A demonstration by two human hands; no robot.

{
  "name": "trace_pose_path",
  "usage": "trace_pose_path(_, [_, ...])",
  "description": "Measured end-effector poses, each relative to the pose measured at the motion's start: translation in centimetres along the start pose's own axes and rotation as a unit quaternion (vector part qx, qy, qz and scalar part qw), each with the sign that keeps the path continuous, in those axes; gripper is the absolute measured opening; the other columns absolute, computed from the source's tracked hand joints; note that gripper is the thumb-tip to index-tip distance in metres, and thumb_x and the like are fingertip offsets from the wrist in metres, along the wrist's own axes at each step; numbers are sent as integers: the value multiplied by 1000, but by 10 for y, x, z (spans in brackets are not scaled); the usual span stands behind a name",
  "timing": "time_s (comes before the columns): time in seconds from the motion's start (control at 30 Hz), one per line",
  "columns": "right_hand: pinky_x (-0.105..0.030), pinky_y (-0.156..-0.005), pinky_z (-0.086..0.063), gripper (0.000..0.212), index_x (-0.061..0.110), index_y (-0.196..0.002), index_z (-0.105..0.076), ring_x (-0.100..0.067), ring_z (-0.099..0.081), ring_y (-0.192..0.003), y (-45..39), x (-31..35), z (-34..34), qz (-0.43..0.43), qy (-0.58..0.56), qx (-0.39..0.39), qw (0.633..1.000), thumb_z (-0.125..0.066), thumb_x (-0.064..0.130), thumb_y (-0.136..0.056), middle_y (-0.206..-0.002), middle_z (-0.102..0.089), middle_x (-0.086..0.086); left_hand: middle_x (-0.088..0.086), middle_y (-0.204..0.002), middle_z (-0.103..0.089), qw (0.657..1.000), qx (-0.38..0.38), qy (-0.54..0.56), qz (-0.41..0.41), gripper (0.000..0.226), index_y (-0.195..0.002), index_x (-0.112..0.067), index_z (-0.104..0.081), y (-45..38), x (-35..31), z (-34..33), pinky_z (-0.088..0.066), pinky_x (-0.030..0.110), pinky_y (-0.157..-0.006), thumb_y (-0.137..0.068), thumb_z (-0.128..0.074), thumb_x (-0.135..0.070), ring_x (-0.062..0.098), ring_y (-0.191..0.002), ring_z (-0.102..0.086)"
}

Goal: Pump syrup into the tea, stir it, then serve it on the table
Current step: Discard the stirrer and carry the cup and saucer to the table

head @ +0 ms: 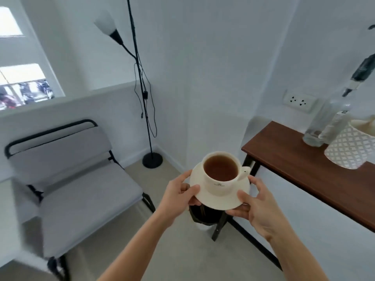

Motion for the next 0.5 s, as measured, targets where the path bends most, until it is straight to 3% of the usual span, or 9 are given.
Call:
trace_pose_path(0.13, [-40,-54,-64,48,30,-134,-47,-37,-78,-75,16,-23,-84,-10,12,59,998,-52,-3,-100,-110,-69,-23,13,-78,-76,998,-56,0,0,52,-149,-20,-50,51,6,84,-61,25,-65,-101,-62,-4,16,-62,-72])
trace_pose_path(0.2, [-39,-54,-63,50,30,-137,-45,-38,-78,-72,27,-37,-130,-16,18,87,996,-53,-3,-100,-106,-70,-26,21,-84,-77,996,-85,-1,3,51,-148,-19,-51,78,12,129,-66,40,-74,-101,-62,-4,26,-69,-75])
trace_pose_path(0.27, [-39,-54,-63,52,28,-141,-43,-38,-78,-71,40,-51,-176,-26,19,114,993,-52,-3,-100,-106,-69,-28,13,-79,-78,994,-110,4,7,49,-147,-20,-52,107,17,172,-66,47,-81,-101,-61,-4,28,-74,-77])
trace_pose_path(0.37, [-39,-52,-63,54,27,-142,-42,-34,-79,-69,58,-71,-238,-39,18,151,988,-51,-5,-100,-110,-67,-27,3,-75,-78,990,-141,11,5,50,-147,-19,-52,145,21,228,-64,26,-66,-101,-61,-2,15,-67,-76])
trace_pose_path(0.43, [-39,-51,-63,53,27,-141,-43,-32,-78,-65,70,-87,-285,-46,26,175,983,-50,-6,-100,-106,-68,-25,11,-81,-76,986,-168,9,7,49,-146,-19,-53,177,25,271,-60,19,-61,-101,-60,0,11,-63,-75])
trace_pose_path(0.5, [-39,-51,-64,50,26,-138,-44,-31,-78,-62,83,-103,-329,-50,36,199,978,-49,-6,-100,-102,-69,-24,24,-89,-75,981,-191,11,10,48,-144,-17,-54,205,30,309,-62,21,-61,-101,-59,1,15,-69,-75])
Point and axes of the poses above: each hand's wrist, its own y-axis away from the middle knuckle, its own z-axis out of the back of the hand, x = y × z, the point moved 9 cm from there along -y, towards the middle knuckle
